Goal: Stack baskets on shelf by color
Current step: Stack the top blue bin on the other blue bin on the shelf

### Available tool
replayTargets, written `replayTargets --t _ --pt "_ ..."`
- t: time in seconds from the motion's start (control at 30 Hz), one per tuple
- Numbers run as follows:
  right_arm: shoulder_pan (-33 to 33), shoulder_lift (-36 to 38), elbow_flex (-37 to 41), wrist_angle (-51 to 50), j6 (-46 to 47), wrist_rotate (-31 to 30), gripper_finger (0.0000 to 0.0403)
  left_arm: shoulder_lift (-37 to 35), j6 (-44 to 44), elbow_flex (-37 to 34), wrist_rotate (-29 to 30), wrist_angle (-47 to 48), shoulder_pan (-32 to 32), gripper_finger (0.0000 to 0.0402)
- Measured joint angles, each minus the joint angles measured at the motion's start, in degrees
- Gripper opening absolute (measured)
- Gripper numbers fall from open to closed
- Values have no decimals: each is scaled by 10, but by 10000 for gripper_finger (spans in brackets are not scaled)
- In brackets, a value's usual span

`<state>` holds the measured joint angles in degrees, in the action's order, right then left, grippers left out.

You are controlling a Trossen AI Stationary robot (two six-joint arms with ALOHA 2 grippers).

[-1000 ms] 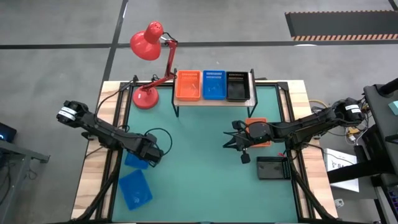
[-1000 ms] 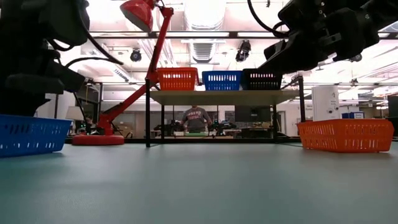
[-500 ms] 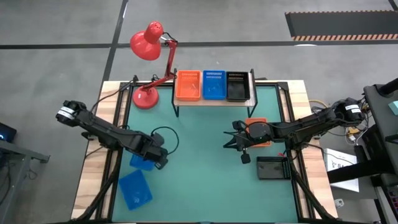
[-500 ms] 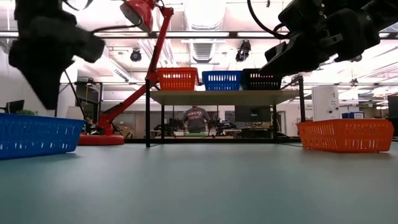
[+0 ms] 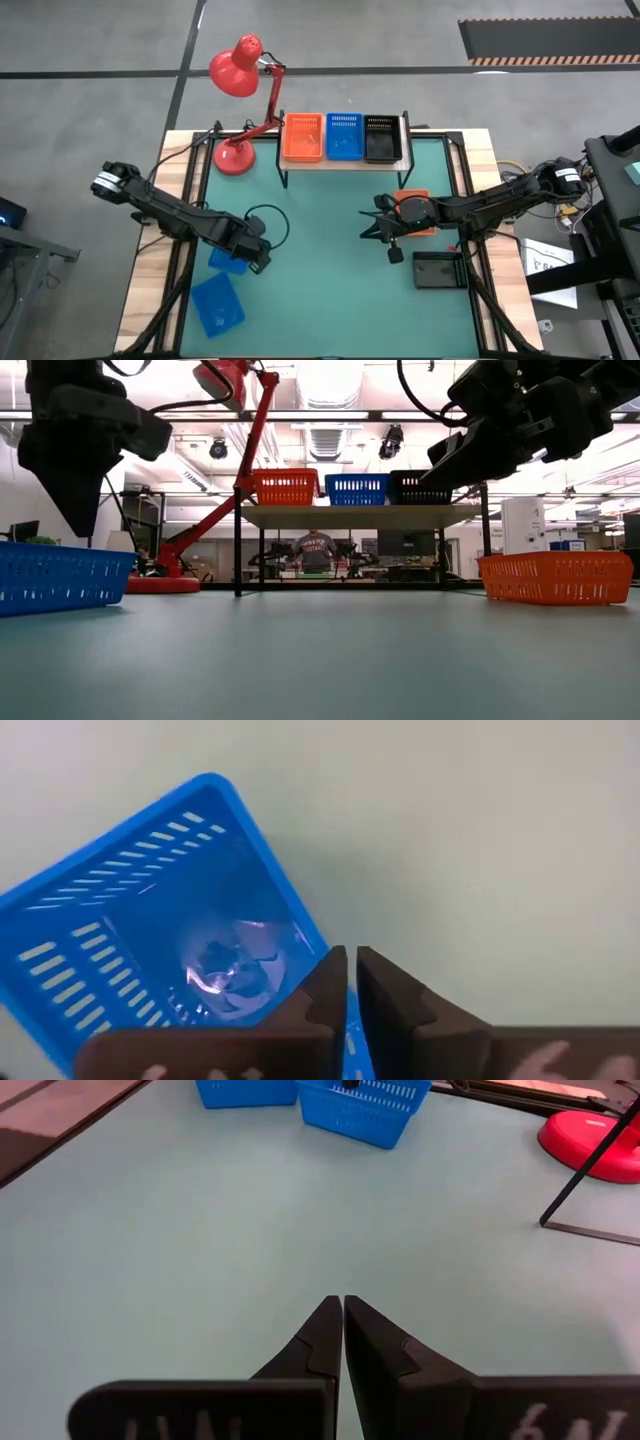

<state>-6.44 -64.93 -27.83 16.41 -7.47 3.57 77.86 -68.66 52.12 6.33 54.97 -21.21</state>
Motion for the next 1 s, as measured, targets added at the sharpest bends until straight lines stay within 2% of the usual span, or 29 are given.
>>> replayTargets --t 0.1,0.23,0.37,0.53,0.73,1.0 --pt "0 0 0 1 0 0 9 0 0 -7 -11 -13 0 38" --pt "0 0 3 0 0 0 9 0 0 -14 -14 -22 0 96" --pt "0 0 4 0 -1 0 9 7 -26 -30 11 -46 0 152" --pt "0 0 4 0 -2 0 9 31 -68 -38 39 -52 1 181" --pt "0 0 4 0 -1 0 9 60 -62 -35 39 -63 0 153" --pt "0 0 4 1 0 0 9 72 -56 -35 32 -64 -2 40"
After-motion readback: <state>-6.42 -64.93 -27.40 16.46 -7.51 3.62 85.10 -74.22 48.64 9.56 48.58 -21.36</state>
